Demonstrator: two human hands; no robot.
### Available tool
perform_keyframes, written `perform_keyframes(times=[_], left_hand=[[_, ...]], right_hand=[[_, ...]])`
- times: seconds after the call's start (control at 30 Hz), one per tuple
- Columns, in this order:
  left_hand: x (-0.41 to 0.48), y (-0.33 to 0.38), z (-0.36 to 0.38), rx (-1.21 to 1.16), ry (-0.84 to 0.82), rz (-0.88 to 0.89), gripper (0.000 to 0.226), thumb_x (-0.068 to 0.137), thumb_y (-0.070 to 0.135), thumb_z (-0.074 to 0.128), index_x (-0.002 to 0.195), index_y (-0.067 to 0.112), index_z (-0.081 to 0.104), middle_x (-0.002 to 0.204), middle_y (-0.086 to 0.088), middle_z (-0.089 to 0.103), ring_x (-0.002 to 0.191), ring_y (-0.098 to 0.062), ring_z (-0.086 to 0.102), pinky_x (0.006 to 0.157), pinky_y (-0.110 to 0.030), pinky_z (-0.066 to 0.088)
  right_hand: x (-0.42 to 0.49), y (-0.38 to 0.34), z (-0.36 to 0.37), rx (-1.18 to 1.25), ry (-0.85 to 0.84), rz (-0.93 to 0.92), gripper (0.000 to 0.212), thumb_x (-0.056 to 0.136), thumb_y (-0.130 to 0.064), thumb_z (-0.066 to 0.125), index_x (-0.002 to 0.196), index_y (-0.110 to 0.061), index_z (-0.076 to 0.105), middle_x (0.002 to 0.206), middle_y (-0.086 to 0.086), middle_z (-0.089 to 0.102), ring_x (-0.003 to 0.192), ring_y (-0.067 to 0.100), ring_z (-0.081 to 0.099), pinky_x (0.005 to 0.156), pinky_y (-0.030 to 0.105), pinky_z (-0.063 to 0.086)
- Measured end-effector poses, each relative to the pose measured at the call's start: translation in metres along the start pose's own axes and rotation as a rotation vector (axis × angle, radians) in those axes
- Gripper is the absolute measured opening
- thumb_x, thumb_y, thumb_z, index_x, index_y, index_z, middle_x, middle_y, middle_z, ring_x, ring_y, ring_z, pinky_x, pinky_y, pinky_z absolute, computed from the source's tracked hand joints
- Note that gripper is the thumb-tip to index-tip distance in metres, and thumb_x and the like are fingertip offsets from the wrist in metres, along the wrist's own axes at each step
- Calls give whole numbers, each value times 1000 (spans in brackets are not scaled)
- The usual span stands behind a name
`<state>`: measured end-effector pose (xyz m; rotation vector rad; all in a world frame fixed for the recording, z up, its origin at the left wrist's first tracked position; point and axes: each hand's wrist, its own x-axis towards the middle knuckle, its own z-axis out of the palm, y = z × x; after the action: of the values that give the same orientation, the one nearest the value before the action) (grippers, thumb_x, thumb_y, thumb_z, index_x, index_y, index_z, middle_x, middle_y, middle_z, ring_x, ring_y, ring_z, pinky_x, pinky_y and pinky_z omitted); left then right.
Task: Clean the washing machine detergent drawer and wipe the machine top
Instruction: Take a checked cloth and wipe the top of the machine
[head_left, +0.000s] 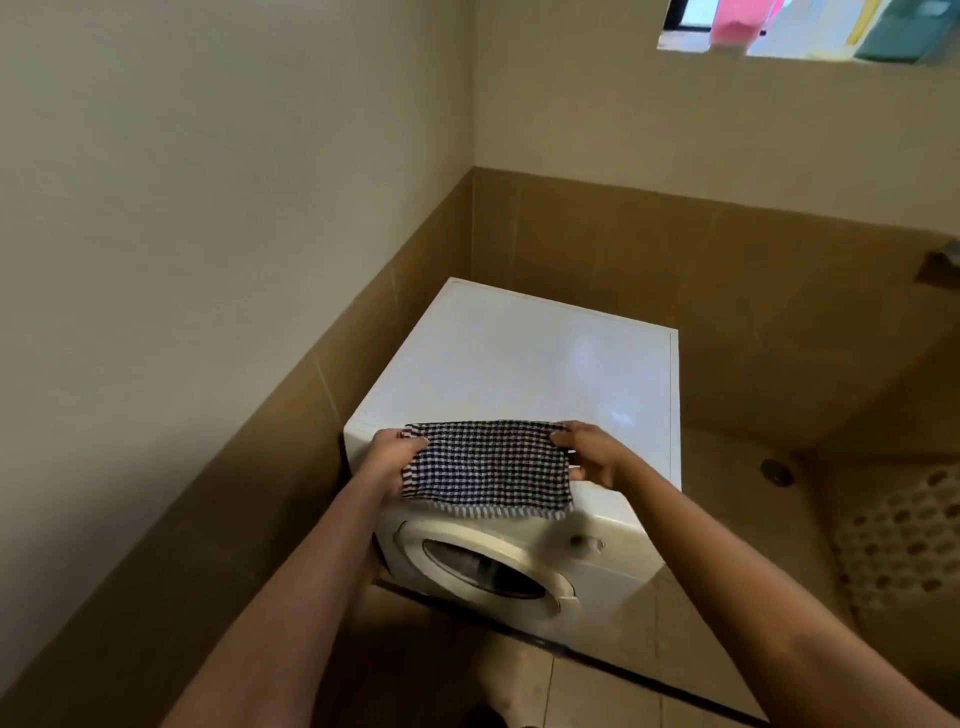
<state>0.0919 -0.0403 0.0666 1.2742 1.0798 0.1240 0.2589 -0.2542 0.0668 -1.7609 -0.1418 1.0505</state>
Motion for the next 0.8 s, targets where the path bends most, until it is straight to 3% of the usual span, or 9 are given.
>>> perform_keyframes(times=[0.07,0.13,0.27,0.4,0.5,0.57,0.63,0.7,0.8], left_hand=[[21,8,7,53,-12,-21,4,93,0,58,91,2,62,91,-17,67,82,-31,68,77,-41,58],[41,15,17,98,-40,-51,5,93,2,58,97,3,61,97,-17,68,84,-30,68,74,-40,58],[77,24,34,76,-122,-141,14,94,-5,52,105,2,58,106,-19,65,89,-33,65,64,-43,55],[109,26,40,140,-180,-224,20,95,-6,50,112,-1,57,108,-20,65,90,-32,65,74,-43,54],[121,31,30,285,-250,-229,16,96,-2,49,110,0,57,101,-16,66,79,-24,65,60,-35,54],[129,35,16,378,-329,-190,17,96,3,52,112,4,58,98,-12,67,78,-20,66,59,-32,56],[143,35,2,441,-390,-147,16,96,7,54,112,7,58,96,-9,67,80,-18,66,63,-31,57],[155,31,-8,526,-404,-67,16,95,11,59,110,9,59,99,-8,67,86,-18,67,71,-33,58],[174,23,-18,910,-257,251,24,88,32,68,104,15,63,96,1,64,94,-19,65,75,-31,53]], right_hand=[[22,-8,-14,-29,33,16,17,96,-6,51,111,-6,57,97,9,64,83,19,62,71,32,53],[43,-15,-23,-60,91,37,16,94,-2,53,109,-6,55,99,12,63,88,23,62,79,38,54],[75,-21,-27,-132,206,91,15,90,5,54,102,-2,55,98,17,60,85,27,62,72,38,56],[100,-21,-23,-228,251,194,15,85,7,57,99,5,59,99,23,64,86,34,67,74,41,59],[103,-27,-17,-224,76,344,17,86,9,52,102,7,55,87,18,62,71,26,64,64,32,58],[99,-30,-13,-251,-113,448,13,89,8,48,99,4,55,82,14,63,66,21,63,59,28,58],[100,-29,-8,-250,-189,497,14,90,7,47,98,1,57,86,12,65,71,20,65,60,29,58],[106,-22,-1,-279,-96,501,11,89,6,51,92,-1,59,87,12,66,75,21,66,65,33,59],[118,-11,17,-484,280,456,4,82,-2,60,82,-4,56,81,12,64,72,24,64,71,36,56]])
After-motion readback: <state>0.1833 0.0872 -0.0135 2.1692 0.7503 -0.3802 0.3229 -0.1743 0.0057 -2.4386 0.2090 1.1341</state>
